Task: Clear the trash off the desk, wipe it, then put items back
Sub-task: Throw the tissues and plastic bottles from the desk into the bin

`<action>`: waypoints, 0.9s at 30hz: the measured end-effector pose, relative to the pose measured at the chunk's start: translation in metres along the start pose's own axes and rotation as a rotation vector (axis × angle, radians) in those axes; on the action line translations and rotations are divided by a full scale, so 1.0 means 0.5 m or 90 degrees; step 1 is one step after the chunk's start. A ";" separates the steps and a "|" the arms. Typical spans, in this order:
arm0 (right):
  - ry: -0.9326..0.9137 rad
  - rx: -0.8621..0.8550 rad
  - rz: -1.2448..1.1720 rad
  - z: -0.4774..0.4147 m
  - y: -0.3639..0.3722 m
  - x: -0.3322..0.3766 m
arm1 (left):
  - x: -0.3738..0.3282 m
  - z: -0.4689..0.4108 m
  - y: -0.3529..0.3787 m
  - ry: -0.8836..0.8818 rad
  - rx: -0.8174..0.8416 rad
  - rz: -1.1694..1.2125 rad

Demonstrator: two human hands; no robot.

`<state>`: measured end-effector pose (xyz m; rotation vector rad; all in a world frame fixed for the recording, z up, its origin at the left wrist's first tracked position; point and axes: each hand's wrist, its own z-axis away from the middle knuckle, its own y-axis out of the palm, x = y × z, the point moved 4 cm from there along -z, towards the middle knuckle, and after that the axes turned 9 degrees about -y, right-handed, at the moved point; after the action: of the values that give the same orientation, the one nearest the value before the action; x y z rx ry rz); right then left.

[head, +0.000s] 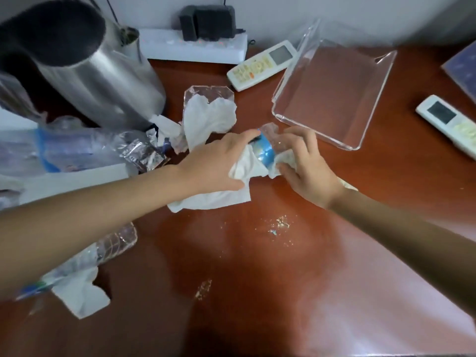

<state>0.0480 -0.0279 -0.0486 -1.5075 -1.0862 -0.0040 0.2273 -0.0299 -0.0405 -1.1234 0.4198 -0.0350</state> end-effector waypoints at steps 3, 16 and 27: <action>0.104 -0.143 -0.035 -0.017 -0.026 0.009 | 0.022 0.008 -0.026 -0.001 0.002 0.124; 0.098 0.206 0.208 -0.262 0.154 0.092 | 0.204 0.154 -0.243 -0.020 -0.129 0.285; 0.107 -0.031 0.096 -0.206 0.179 0.100 | 0.279 0.210 -0.273 -0.051 -0.140 0.169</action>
<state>0.1884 -0.0641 -0.0607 -1.5999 -0.8429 -0.0513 0.4166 -0.0321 0.0747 -1.2719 0.5072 0.2941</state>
